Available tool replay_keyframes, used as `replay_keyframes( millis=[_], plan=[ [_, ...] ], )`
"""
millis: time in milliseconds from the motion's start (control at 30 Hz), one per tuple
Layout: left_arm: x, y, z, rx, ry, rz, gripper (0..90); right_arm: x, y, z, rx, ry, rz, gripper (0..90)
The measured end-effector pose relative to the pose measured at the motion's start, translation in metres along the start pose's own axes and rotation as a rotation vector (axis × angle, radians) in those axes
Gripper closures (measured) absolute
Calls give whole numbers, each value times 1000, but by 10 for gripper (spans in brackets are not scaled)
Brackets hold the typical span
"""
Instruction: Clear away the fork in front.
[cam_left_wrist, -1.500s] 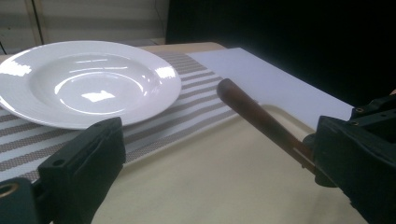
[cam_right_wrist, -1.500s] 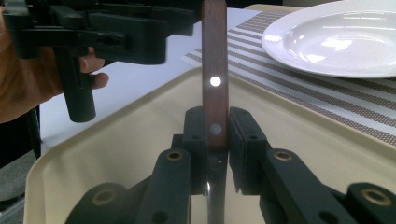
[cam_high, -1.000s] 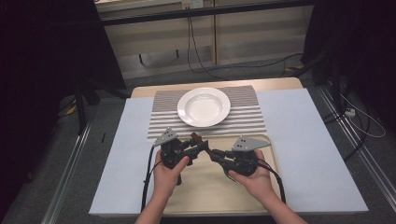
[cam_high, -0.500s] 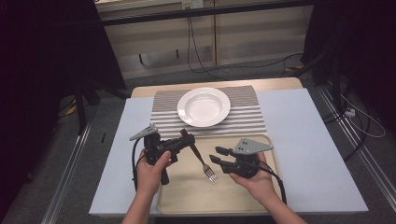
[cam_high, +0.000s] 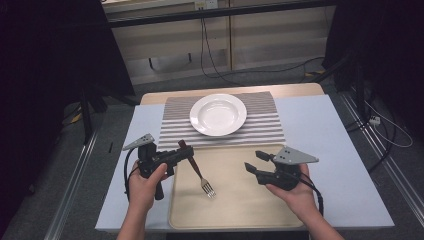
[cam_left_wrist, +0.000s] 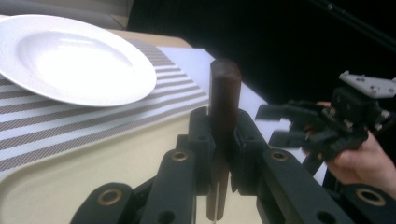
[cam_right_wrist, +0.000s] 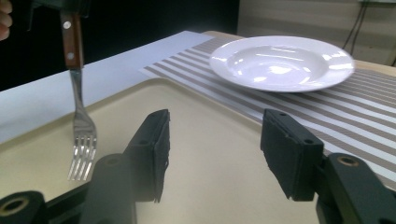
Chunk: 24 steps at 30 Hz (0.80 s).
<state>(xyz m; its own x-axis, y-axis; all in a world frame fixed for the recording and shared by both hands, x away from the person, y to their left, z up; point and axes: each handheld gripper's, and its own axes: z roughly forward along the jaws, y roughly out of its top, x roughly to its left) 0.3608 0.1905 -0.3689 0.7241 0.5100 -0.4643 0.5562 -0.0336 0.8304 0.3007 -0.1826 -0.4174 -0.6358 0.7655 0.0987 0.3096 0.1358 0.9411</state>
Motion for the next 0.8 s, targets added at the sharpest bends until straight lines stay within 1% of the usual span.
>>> replay_keyframes(
  millis=[133,233,267,333,400,500,567,600,667,800],
  plan=[
    [3,1,-7,23,6,-4,807,-8,-4,-14,-8,-33,11,380],
    [6,2,-11,55,11,1,807,-14,-8,-23,-9,-59,25,362],
    [6,2,-12,62,12,-7,807,-16,-9,-26,-9,-64,32,360],
    [8,3,-15,98,15,-4,807,-18,-12,-31,-10,-69,40,356],
    [10,3,-18,113,25,-2,807,-21,-14,-36,-15,-70,44,339],
    [14,1,-20,111,25,-12,807,-22,-15,-38,-23,-74,54,304],
    [16,1,-19,107,25,-19,806,-24,-16,-38,-26,-63,57,271],
    [17,0,-18,106,25,-16,806,-26,-17,-38,-31,-49,63,253],
    [19,-1,-16,98,30,-19,803,-29,-19,-38,-26,-39,74,237],
    [24,-4,-9,80,59,-12,793,-33,-22,-38,-15,-52,91,209]
  ],
)
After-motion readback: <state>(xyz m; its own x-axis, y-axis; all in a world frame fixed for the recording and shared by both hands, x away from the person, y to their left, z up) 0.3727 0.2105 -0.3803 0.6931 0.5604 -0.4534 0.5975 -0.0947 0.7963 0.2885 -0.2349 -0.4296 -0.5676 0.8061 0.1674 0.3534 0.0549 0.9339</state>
